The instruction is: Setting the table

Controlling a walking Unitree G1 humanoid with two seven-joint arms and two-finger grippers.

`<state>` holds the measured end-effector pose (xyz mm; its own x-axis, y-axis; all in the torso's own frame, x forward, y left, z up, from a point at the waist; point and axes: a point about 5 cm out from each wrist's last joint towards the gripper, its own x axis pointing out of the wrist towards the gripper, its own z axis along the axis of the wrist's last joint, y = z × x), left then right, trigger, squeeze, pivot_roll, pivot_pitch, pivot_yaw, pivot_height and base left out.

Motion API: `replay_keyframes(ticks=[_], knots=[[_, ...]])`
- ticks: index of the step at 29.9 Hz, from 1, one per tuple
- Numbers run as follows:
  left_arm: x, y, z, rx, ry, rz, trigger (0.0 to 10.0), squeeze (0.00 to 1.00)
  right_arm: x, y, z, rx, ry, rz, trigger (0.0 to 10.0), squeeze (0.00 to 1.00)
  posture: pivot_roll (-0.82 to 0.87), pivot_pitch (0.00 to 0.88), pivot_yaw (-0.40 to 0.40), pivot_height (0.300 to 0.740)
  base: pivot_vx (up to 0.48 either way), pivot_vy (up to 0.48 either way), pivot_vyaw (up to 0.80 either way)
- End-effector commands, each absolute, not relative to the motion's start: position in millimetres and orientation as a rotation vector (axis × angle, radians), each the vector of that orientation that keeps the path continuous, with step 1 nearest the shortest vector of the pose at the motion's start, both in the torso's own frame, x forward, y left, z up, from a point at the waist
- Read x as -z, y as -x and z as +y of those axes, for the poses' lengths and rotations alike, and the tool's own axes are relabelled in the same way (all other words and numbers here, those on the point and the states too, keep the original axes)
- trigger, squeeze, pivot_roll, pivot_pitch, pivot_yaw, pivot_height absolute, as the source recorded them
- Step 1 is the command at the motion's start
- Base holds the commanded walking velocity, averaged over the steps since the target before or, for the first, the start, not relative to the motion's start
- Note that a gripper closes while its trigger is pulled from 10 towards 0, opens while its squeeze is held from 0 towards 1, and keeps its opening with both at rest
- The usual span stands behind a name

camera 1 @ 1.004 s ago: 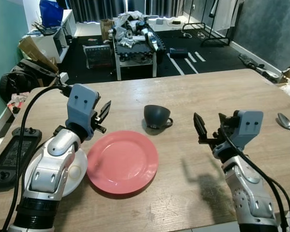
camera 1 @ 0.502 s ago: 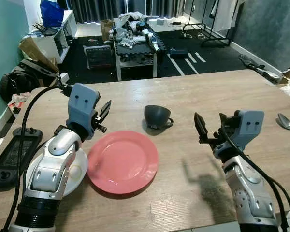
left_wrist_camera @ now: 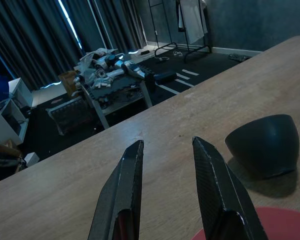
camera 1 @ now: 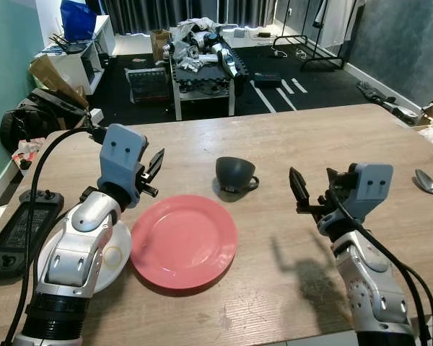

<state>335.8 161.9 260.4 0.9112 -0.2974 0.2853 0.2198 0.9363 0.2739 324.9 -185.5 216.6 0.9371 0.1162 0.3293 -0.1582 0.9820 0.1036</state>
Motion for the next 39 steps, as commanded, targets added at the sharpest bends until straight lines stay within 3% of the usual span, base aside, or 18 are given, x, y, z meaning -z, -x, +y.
replay_keyframes(ticks=[1, 30, 39], knots=[[-262.9, -335.0, 163.9, 0.259, -0.236, -0.339, 10.0, 0.0, -215.3, -324.8, -186.6, -0.137, -0.144, -0.328, 10.0, 0.0, 0.12, 0.068, 0.105, 0.74, 0.0, 0.0, 0.0], [-264.0, -340.5, 167.1, 0.254, -0.249, -0.329, 10.0, 0.0, -221.5, -329.6, -182.6, -0.138, -0.15, -0.34, 10.0, 0.0, 0.09, 0.088, 0.105, 0.74, 0.0, 0.0, 0.0], [-268.8, -342.4, 165.4, 0.263, -0.257, -0.338, 10.0, 0.0, -205.3, -344.1, -179.4, -0.044, -0.092, -0.24, 10.0, 0.0, 0.11, 0.092, 0.11, 0.74, 0.0, 0.0, 0.0]])
